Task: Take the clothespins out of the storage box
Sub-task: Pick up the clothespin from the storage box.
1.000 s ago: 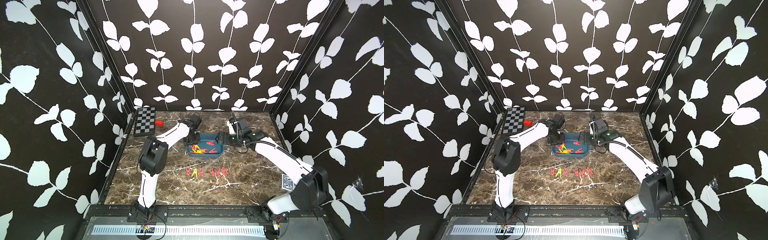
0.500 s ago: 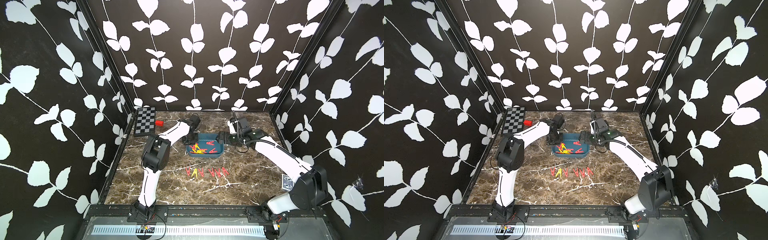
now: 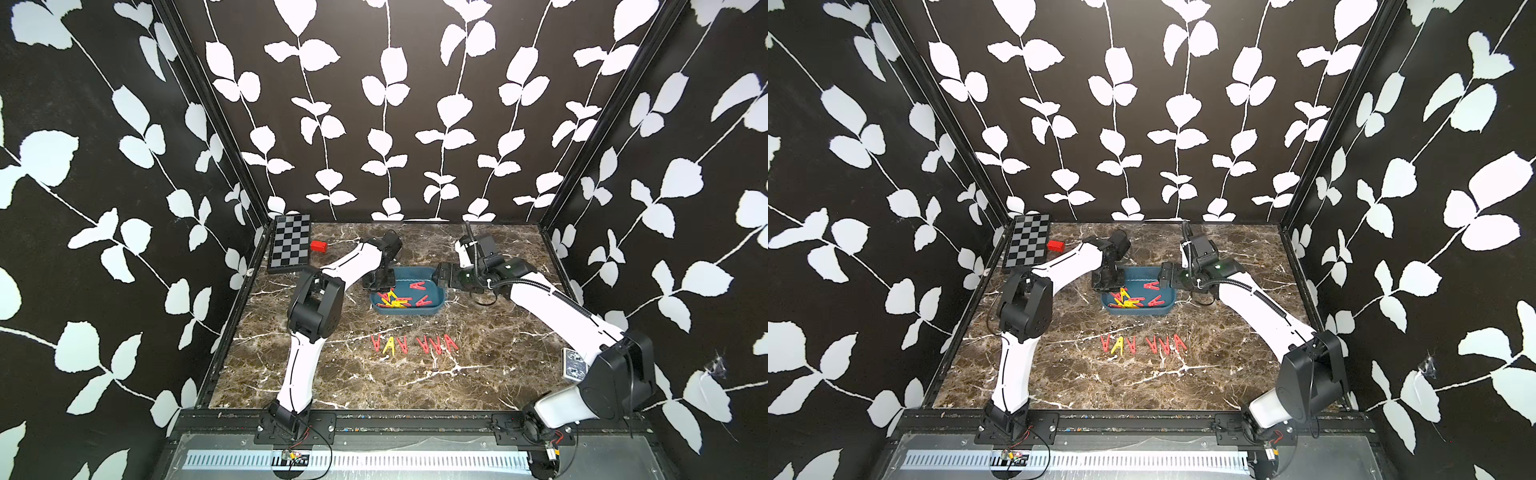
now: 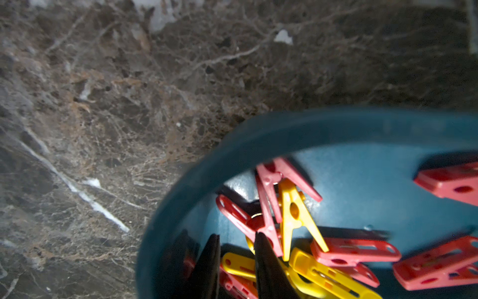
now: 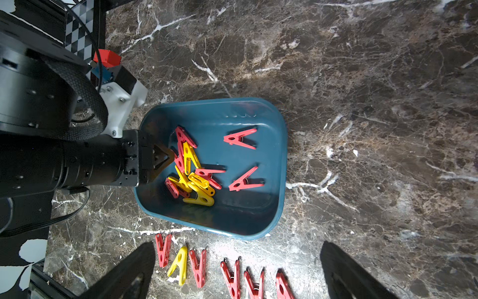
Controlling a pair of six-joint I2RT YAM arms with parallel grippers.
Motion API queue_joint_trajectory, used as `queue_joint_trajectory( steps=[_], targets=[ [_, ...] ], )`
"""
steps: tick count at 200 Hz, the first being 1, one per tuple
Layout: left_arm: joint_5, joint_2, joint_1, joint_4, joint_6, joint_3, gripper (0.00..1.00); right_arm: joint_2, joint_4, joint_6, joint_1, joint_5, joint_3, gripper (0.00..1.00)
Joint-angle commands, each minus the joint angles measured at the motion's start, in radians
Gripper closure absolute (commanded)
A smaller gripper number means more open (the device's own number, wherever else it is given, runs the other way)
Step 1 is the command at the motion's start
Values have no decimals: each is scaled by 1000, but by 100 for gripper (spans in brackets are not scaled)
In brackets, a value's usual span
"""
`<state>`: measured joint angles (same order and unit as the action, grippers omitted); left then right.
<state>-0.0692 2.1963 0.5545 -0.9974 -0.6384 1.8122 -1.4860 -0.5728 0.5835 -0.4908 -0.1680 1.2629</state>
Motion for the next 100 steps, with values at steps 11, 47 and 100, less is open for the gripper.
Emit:
queue_joint_trajectory(
  steps=[11, 47, 100],
  targets=[
    [-17, 26, -1, -42, -27, 38, 75, -3, 8, -1, 8, -2, -5, 1],
    [-18, 59, -2, -53, -27, 61, 76, 2, 7, -2, 9, -1, -10, 1],
    [-5, 82, -1, -43, -28, 78, 83, 9, 6, -2, 14, 1, -21, 1]
  ],
)
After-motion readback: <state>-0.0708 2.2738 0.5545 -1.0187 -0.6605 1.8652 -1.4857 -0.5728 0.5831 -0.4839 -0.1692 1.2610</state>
